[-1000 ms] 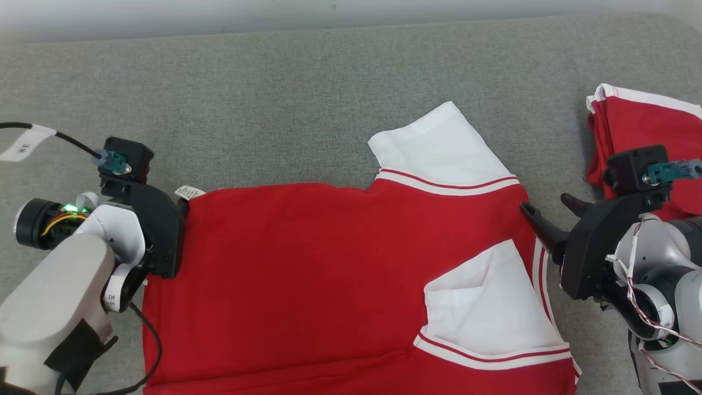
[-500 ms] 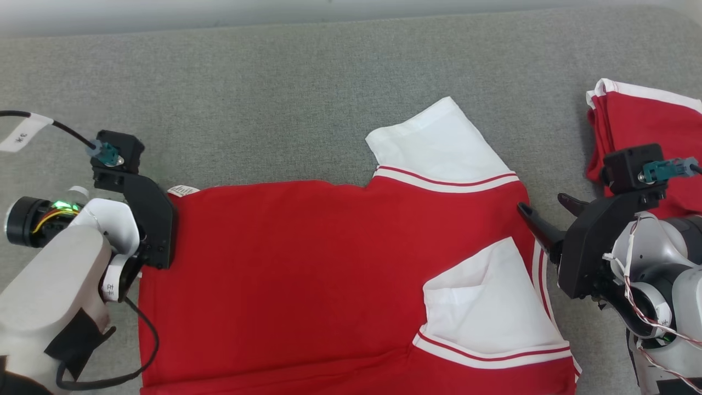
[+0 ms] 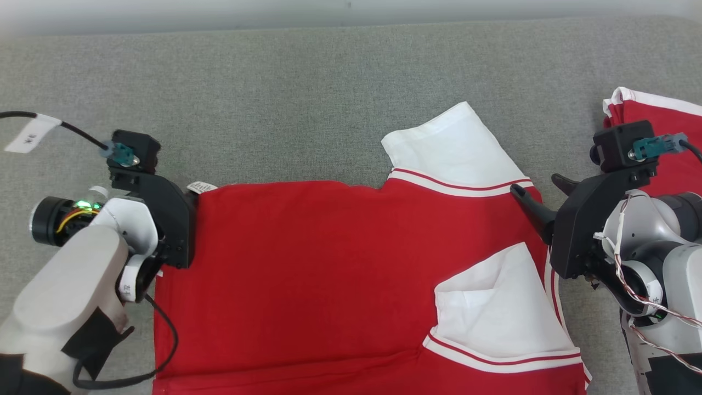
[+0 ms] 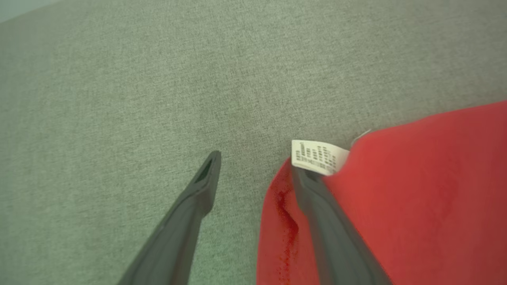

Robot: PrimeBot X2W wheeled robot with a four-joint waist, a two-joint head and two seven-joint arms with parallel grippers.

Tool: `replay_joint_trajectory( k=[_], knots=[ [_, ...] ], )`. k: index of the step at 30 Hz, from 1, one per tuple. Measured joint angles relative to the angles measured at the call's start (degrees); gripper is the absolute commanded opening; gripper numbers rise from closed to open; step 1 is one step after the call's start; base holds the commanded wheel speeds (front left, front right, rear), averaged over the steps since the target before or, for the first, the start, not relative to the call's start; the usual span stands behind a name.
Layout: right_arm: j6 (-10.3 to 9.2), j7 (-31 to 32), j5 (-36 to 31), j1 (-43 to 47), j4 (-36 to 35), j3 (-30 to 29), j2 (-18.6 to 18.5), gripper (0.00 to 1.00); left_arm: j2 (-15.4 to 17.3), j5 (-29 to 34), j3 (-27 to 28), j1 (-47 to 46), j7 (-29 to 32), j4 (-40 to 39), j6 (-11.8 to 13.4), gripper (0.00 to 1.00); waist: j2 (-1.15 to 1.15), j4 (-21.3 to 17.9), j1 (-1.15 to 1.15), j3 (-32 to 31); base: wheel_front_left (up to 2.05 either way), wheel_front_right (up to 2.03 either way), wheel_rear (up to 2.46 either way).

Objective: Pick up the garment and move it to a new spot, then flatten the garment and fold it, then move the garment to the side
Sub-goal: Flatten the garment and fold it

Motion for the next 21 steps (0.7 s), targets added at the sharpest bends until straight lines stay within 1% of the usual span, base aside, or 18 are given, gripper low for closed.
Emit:
replay_joint_trajectory(
  k=[3,4,8,9,10,11,12,14,16,19,21],
  knots=[
    [0.01,-0.1,0.2,0.1,0.4,0.1,-0.1,1.0,-0.3,0.0,-1.1,0.0,1.5,0.3,-0.3,1.0,0.0,-0.2,0.0,-0.1,0.0,0.0,0.0],
    [0.0,-0.1,0.3,0.1,0.4,0.1,-0.2,1.0,-0.2,0.0,-1.3,0.0,2.1,0.6,-0.7,1.0,0.0,-0.3,0.0,-0.1,0.0,0.0,0.0],
    [0.01,-0.2,0.6,0.2,0.4,0.0,-0.5,1.0,0.1,-0.3,-1.4,0.0,2.7,1.0,-1.3,1.0,0.0,-0.8,0.0,0.0,0.0,0.0,0.0],
    [0.01,-0.2,0.6,0.2,0.4,0.0,-0.5,1.0,0.2,-0.4,-1.5,0.0,3.1,1.1,-1.5,0.88,0.0,-1.0,0.0,0.0,0.0,0.0,0.0],
    [0.01,-0.3,0.6,0.2,0.4,0.0,-0.6,1.0,0.2,-0.4,-1.6,0.0,3.2,1.2,-1.5,0.62,0.0,-1.2,0.0,0.1,0.0,0.0,0.0],
    [0.0,-0.3,0.7,0.2,0.4,0.0,-0.6,1.0,0.2,-0.5,-1.6,0.0,3.4,1.2,-1.7,0.45,0.0,-1.3,0.0,0.2,0.0,0.0,0.0],
    [0.0,-0.3,0.7,0.2,0.4,-0.1,-0.6,1.0,0.2,-0.7,-1.7,-0.1,3.9,1.2,-1.8,0.0,0.0,-1.4,0.0,0.3,0.0,0.0,0.0],
    [0.01,-0.4,0.7,0.2,0.4,-0.1,-0.6,1.0,0.1,-0.9,-1.8,-0.2,4.4,1.0,-2.2,0.0,0.0,-1.6,0.0,0.4,0.0,0.0,0.0],
    [0.01,-0.4,0.7,0.2,0.4,-0.2,-0.8,1.0,0.3,-0.9,-1.8,-0.2,4.4,1.1,-2.1,0.0,0.0,-1.6,0.0,0.4,0.0,0.0,0.0],
    [0.0,-0.4,0.7,0.3,0.6,-0.2,-0.8,1.0,1.1,-0.1,-1.3,-0.2,2.1,1.6,0.5,0.0,0.0,-1.5,0.0,0.2,0.0,0.0,0.0],
    [0.0,-0.4,0.7,0.3,0.6,-0.3,-0.8,1.0,1.5,0.3,-1.0,-0.2,1.0,2.1,1.7,0.0,0.0,-1.4,0.0,0.1,0.0,0.0,0.0]
  ],
)
